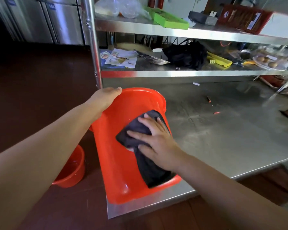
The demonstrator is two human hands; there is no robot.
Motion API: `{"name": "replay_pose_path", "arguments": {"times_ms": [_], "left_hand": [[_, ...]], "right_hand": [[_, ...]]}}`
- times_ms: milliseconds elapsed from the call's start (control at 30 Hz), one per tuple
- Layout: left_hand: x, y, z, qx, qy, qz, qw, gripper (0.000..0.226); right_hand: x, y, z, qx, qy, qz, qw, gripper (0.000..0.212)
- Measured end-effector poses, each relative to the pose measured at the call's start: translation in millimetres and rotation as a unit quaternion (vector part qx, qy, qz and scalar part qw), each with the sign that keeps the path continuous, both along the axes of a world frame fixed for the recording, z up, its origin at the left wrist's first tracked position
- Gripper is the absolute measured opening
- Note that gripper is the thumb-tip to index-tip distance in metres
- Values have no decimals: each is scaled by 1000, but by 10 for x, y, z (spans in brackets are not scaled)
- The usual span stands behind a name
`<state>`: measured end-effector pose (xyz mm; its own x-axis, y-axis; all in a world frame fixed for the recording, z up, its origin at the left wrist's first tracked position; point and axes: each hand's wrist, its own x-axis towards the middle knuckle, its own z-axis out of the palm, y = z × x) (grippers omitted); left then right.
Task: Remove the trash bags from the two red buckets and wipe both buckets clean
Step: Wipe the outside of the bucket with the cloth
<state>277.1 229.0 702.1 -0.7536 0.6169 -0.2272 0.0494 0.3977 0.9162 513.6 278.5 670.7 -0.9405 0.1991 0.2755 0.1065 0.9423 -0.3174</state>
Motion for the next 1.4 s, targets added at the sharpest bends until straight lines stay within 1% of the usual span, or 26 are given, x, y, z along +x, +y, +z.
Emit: {"name": "replay_pose_path", "arguments": {"times_ms": [133,233,300,433,567,667,733,867,967,1133,1267,1400], "left_hand": [[-54,-53,-40,21,10,2,1000,24],[-123,-83,-100,39,19,0,999,18],[-152,-101,-138,45,22,4,999,23],[-149,-165,-167,43,55,4,998,34],[-176,-267,-177,54,21,-6,998,29],[-227,-340,-209,42,17,4,999,44],[-245,-381,-206,35,7,6,999,48],[-242,-417,-199,39,-23,-1,999,38],[-230,-420,-191,34,-57,11,998,39],[-268,-471,-189,34,-76,0,996,38],[-308,-470,-205,33,-89,-2,995,35],[-316,-493,-268,58,-116,5,992,28]], "right_hand": [[-488,335,111,-42,43,-53,997,41],[-743,537,167,-103,49,-86,990,41],[-822,597,157,-122,40,-90,988,41],[-745,512,90,-76,25,-88,993,45],[-383,279,-2,-36,12,-53,998,50],[-34,74,-93,-23,-18,-28,999,55],[195,-57,-155,-19,-29,-19,999,55],[548,-246,-251,2,-40,-16,999,56],[577,-310,-245,16,-53,-28,998,55],[233,-270,-150,10,-48,-59,997,56],[-278,0,-8,-8,-43,-92,995,55],[-783,327,138,-30,-57,-128,990,54]]}}
